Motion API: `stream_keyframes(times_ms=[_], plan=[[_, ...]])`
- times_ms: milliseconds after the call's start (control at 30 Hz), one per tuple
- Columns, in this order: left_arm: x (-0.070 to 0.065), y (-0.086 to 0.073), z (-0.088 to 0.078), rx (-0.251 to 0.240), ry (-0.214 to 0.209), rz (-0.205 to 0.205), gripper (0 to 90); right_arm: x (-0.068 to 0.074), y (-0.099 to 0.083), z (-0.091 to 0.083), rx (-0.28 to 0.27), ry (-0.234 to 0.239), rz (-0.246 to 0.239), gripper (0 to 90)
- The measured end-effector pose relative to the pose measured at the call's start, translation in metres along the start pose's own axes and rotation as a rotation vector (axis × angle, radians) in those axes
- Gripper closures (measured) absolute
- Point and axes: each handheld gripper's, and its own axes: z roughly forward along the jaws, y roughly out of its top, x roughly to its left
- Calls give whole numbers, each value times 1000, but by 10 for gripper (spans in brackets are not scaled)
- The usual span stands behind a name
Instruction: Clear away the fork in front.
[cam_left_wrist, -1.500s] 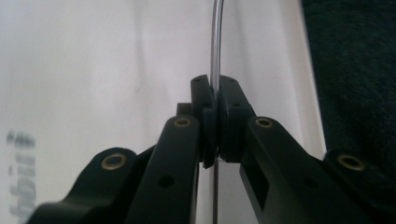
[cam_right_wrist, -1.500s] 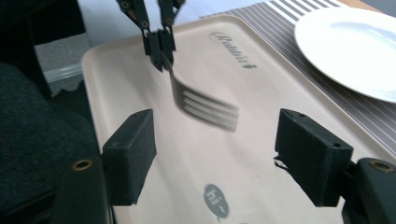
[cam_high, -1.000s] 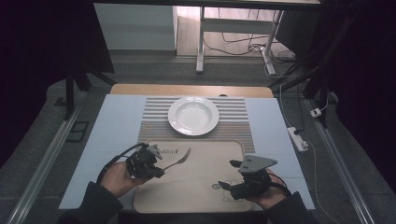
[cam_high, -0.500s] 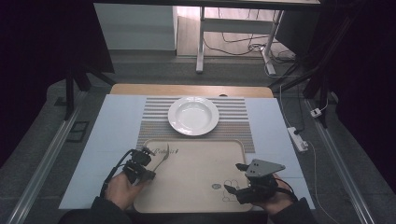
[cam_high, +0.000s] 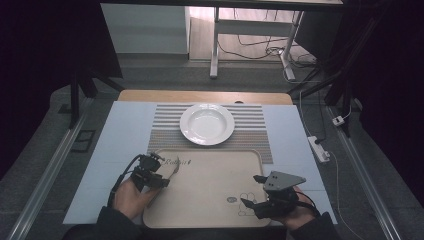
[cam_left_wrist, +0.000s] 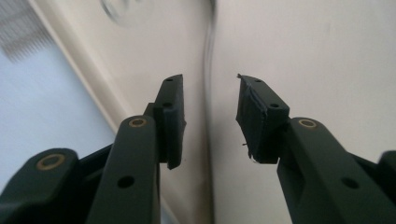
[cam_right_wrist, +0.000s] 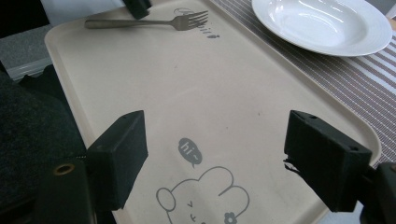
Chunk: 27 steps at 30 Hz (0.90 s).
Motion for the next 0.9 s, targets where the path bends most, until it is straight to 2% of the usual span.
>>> stream_keyframes(times_ms=[33,100,267,400,500,633,700,767,867,900], plan=[[3,5,-1,-16,0,5,631,0,0,0,-1,-1,2,216],[7,14,1,-29,-27,22,711,-1,0,0,1,-2,-1,216],[13,31,17,-6,-17,41,885,0,0,0,10,-2,-5,216],[10,39,26,1,-28,58,890,0,-1,0,15,-3,-11,216],[3,42,31,4,-32,80,890,-1,-2,-1,18,-7,-19,216],[-10,43,36,11,-59,112,890,-1,-3,-2,17,-12,-19,215],[-15,44,36,-5,-81,127,890,-2,-3,-3,15,-15,-21,214],[-19,45,37,-27,-124,155,890,-2,-3,-3,14,-18,-20,214],[-27,47,45,-25,-156,183,889,-2,-3,-3,14,-18,-20,214],[-29,48,48,-17,-154,187,889,-2,-3,-3,16,-19,-22,214]])
